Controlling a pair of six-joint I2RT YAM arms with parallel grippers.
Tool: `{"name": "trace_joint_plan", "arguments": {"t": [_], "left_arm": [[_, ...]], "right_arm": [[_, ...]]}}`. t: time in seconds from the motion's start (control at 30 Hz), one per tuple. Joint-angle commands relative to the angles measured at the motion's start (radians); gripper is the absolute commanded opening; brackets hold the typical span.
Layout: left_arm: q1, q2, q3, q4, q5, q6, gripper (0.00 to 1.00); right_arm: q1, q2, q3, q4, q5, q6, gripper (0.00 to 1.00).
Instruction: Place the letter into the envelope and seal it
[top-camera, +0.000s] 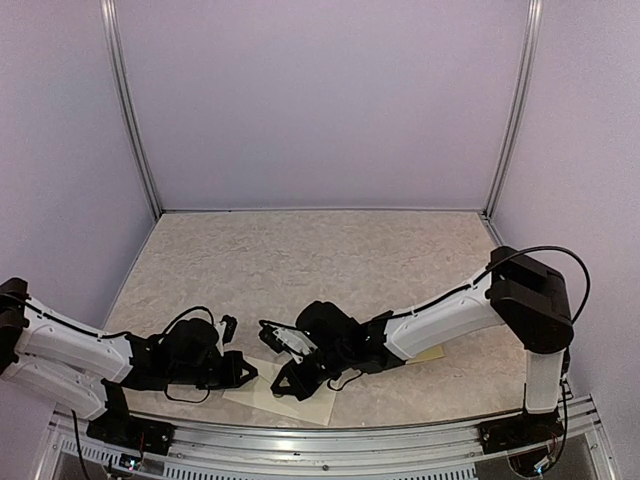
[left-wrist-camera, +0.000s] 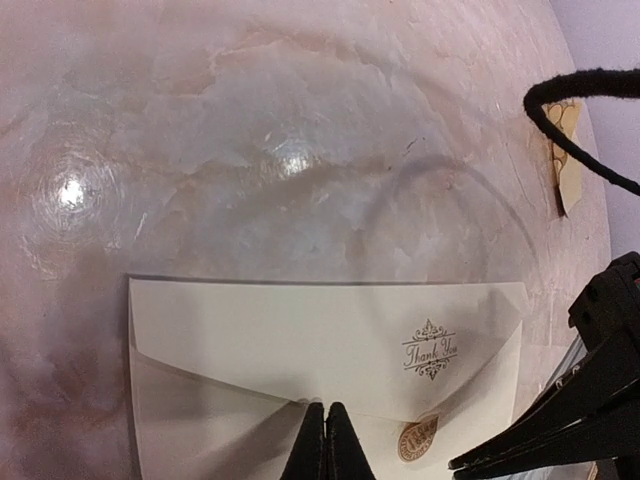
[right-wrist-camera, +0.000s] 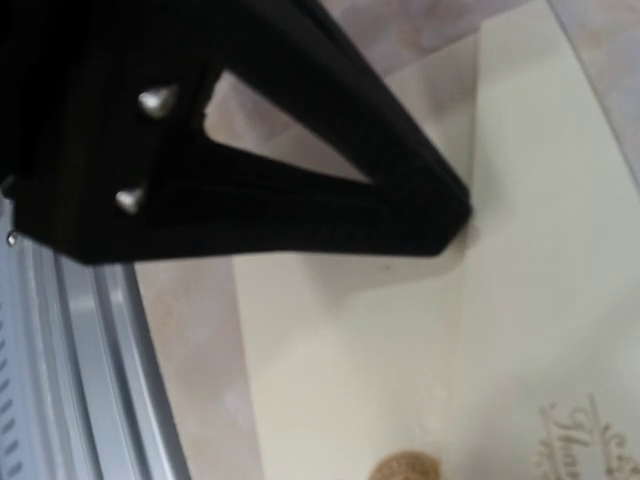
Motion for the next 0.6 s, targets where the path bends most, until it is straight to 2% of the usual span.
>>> {"name": "trace_joint_plan", "arguments": {"t": [0.0,0.57], "left_arm": [[-0.006,-0.018,-0.002,-0.017,-0.016,0.003,0.00],[-0.006,-0.021,0.004,-0.023,-0.016,0.006,0.00]], "right_arm": [[-0.009,0.001,-0.002,0.010,0.011,0.012,0.00],[-0.028,0.080,0.021,-0.069,0.078,0.042,0.00]]}}
